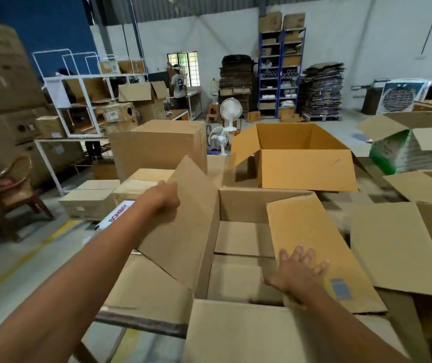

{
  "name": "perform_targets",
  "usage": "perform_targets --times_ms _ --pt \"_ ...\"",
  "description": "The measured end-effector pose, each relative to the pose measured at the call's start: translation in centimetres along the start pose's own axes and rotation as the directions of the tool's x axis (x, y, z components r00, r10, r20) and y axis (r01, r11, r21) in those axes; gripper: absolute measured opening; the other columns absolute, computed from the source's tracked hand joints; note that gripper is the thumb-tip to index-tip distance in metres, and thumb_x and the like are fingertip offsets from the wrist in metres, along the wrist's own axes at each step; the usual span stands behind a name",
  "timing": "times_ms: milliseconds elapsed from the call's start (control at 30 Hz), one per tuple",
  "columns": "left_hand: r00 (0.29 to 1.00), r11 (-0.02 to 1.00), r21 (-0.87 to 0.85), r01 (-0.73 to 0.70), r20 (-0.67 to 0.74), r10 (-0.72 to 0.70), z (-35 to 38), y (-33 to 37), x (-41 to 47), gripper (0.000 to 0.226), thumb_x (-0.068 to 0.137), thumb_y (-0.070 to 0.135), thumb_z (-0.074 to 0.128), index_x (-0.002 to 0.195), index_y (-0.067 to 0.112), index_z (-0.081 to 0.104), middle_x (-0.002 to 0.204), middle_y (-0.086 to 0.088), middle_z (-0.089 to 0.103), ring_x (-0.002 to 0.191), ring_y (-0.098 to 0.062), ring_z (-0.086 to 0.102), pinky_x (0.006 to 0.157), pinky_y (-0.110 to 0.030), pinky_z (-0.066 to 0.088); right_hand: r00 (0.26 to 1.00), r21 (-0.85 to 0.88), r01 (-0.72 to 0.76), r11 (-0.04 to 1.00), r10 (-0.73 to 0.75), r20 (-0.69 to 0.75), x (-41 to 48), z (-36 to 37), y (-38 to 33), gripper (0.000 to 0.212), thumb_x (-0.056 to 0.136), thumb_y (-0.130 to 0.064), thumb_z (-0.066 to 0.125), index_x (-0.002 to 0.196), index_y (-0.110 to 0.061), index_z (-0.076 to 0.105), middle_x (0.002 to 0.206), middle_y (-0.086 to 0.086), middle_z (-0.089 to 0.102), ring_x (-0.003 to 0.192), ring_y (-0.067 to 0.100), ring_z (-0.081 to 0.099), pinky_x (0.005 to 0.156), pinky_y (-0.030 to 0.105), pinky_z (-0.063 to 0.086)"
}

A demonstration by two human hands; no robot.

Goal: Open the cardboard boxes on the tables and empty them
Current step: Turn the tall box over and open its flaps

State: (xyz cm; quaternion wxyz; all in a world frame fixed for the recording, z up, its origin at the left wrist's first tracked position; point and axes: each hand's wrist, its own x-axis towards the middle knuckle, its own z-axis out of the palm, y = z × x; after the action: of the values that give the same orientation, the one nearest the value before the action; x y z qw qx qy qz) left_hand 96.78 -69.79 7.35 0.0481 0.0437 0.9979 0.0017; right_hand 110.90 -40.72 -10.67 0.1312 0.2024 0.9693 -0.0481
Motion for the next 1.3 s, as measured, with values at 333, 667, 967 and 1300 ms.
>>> perform_targets --times_ms 333,667,967,1300 --pt "0.995 0.957 -0.272 0.099 0.017 -0.098 11.6 -3.9 -4.0 0.082 0.089 0.072 0.049 0.136 0.004 0.049 0.144 -0.026 0.048 0.136 -0.043 0.038 0.108 -0.045 0.033 0.998 -0.041 -0.005 0.999 0.003 -0.065 -1.2 0.0 -0.4 0.076 0.090 -0.035 0.040 0.159 -0.022 0.012 0.165 0.024 -0.004 0.147 0.054 -0.004 0.108 0.079 0.002" --pt "1.000 0.769 -0.639 0.022 0.018 -0.014 13.2 -3.7 -4.3 0.078 0.082 0.084 0.042 0.106 0.012 0.063 0.121 -0.016 0.063 0.118 -0.034 0.055 0.096 -0.038 0.038 0.997 0.182 -0.005 0.983 0.018 -0.074 -2.2 -4.8 1.8 0.067 0.084 -0.030 0.047 0.150 -0.029 0.031 0.158 0.015 0.025 0.141 0.047 0.023 0.108 0.075 0.017" --pt "0.920 0.426 -0.889 0.167 0.296 0.257 12.0 5.7 -7.7 0.067 0.098 0.069 0.026 0.145 0.026 0.046 0.135 0.004 0.055 0.121 -0.017 0.057 0.106 -0.032 0.038 0.982 0.496 0.107 0.862 -0.015 -0.186 -3.0 -9.8 4.9 0.055 0.093 -0.017 0.050 0.149 -0.018 0.045 0.148 0.016 0.050 0.131 0.038 0.047 0.103 0.040 0.042" --pt "0.989 0.701 -0.710 0.067 0.142 0.049 14.2 6.5 -2.2 0.011 0.090 0.006 0.053 0.093 -0.004 0.059 0.080 -0.025 0.061 0.058 -0.030 0.059 0.045 -0.032 0.048 0.923 0.685 0.115 0.719 0.178 -0.341 -3.5 -14.2 5.8 0.024 0.083 -0.012 0.063 0.102 -0.007 0.076 0.106 0.014 0.073 0.095 0.031 0.065 0.081 0.036 0.053"
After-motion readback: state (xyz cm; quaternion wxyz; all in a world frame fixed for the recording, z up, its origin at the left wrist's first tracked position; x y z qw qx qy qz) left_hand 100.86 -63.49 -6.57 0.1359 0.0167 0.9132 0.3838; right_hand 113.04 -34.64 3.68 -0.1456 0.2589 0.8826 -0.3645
